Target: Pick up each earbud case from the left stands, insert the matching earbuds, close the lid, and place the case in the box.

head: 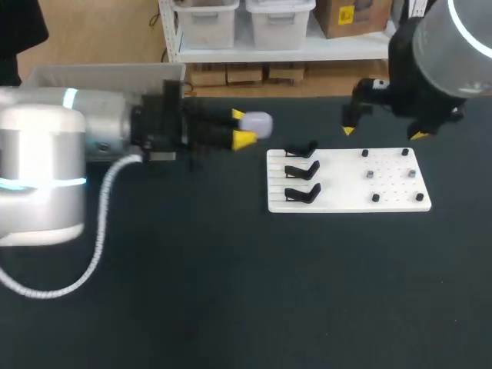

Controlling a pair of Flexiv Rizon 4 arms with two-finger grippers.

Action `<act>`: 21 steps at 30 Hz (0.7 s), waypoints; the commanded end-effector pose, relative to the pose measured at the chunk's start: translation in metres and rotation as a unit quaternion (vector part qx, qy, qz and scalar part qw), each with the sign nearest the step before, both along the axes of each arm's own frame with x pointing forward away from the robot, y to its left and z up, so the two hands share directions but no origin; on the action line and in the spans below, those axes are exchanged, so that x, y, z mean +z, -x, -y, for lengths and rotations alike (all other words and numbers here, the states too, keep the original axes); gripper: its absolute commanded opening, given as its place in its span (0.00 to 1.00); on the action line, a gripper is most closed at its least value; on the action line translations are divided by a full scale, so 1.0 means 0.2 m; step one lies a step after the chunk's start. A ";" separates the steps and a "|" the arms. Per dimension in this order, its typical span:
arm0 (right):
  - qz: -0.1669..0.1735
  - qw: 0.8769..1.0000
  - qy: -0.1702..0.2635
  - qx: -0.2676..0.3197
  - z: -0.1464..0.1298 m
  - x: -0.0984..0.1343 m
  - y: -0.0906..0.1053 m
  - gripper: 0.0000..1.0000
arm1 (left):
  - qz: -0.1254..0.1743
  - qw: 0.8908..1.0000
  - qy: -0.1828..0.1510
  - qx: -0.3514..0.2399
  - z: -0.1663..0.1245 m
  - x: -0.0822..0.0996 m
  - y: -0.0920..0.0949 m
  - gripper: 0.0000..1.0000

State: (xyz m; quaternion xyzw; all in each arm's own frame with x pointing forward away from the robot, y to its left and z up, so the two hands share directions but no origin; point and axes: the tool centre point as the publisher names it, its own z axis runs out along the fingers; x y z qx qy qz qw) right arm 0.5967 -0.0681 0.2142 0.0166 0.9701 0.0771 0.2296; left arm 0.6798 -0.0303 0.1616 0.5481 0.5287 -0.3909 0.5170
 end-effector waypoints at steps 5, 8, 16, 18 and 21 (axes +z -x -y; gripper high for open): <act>0.046 0.999 -0.002 -0.007 0.00 -0.02 0.01 1.00 | 0.049 0.979 -0.063 0.187 -0.54 0.12 -0.21 0.00; 0.046 0.999 -0.002 -0.007 0.00 -0.02 0.01 1.00 | 0.056 0.972 -0.087 0.212 -0.67 0.12 -0.35 0.00; 0.046 0.999 -0.002 -0.007 0.00 -0.02 0.01 1.00 | 0.056 0.959 -0.141 0.238 -0.91 0.02 -0.66 0.00; 0.046 0.999 -0.002 -0.007 0.00 -0.02 0.01 1.00 | 0.050 0.957 -0.146 0.245 -0.96 -0.04 -0.72 0.00; 0.046 0.999 -0.002 -0.007 0.00 -0.02 0.01 1.00 | 0.037 0.954 -0.154 0.253 -1.04 -0.13 -0.81 0.00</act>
